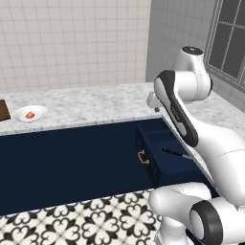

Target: Pick up the knife from the drawer and place it on the cutting board. Then place the meat from the plate to the cutting board.

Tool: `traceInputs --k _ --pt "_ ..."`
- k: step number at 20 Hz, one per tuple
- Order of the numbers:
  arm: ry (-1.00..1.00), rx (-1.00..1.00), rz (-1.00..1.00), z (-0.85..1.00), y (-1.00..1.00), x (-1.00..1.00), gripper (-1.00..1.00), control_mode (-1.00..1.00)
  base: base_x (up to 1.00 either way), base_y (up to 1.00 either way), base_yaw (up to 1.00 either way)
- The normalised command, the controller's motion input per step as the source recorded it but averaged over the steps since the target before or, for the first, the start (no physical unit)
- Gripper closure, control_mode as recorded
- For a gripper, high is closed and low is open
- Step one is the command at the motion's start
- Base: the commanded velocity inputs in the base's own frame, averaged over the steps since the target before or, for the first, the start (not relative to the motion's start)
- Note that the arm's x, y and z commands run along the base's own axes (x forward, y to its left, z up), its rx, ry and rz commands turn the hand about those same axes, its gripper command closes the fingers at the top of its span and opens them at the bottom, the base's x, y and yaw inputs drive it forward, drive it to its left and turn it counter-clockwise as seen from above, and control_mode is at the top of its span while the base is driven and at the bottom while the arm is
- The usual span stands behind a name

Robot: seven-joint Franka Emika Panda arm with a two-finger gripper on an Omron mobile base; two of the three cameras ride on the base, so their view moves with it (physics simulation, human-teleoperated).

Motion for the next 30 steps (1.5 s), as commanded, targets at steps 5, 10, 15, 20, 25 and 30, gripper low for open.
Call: traceInputs --k 5,10,15,20,25,30 --pt "0.00 0.00 0.00 0.00 0.00 0.00 -1.00 -1.00 0.00 0.00 0.00" --pt "0.03 0.00 -0.02 -0.26 0.00 0.21 -1.00 -1.00 0.00 0.00 0.00" --pt "0.28 0.00 0.00 -0.98 -0.02 0.35 -1.00 -1.00 0.00 0.00 0.00" --pt "0.30 0.00 0.00 -1.00 -0.16 0.40 -1.00 -1.00 0.00 0.00 0.00" --pt "0.15 0.00 0.00 -0.91 -0.32 0.40 -1.00 -1.00 0.00 0.00 0.00" --pt "0.05 -0.01 0.00 -0.83 -0.01 0.31 -1.00 -1.00 0.00 0.00 0.00"
